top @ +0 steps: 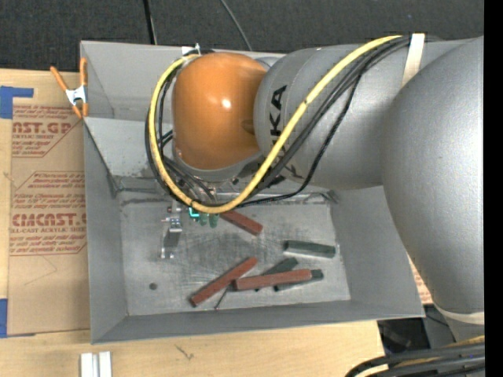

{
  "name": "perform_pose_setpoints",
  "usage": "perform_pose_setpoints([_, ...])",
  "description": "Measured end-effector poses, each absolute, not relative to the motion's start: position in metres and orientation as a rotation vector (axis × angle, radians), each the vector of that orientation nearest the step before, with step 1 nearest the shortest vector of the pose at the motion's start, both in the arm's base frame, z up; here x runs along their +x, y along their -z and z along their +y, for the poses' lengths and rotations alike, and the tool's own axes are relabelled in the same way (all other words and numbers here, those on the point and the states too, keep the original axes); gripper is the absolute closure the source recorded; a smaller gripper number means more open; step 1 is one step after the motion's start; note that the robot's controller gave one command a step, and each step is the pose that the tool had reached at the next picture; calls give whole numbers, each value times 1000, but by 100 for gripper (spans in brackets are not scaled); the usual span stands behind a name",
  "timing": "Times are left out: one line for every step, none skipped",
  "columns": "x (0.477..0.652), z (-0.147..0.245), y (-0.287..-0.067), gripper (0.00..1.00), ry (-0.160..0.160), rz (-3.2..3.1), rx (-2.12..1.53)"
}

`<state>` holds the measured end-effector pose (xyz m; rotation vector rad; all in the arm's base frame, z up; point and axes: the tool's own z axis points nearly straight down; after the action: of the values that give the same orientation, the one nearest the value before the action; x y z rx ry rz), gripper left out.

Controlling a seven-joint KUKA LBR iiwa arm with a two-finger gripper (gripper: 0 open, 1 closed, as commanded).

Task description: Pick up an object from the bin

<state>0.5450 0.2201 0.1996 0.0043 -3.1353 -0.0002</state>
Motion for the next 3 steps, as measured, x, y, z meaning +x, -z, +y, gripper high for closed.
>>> perform_pose_setpoints([547, 219, -204, 0, 2, -3142, 1])
perform_pose_setpoints([528, 163, -215, 0, 1, -3140, 109])
perform_pose_setpoints([509, 150, -156, 0, 3, -3142, 192])
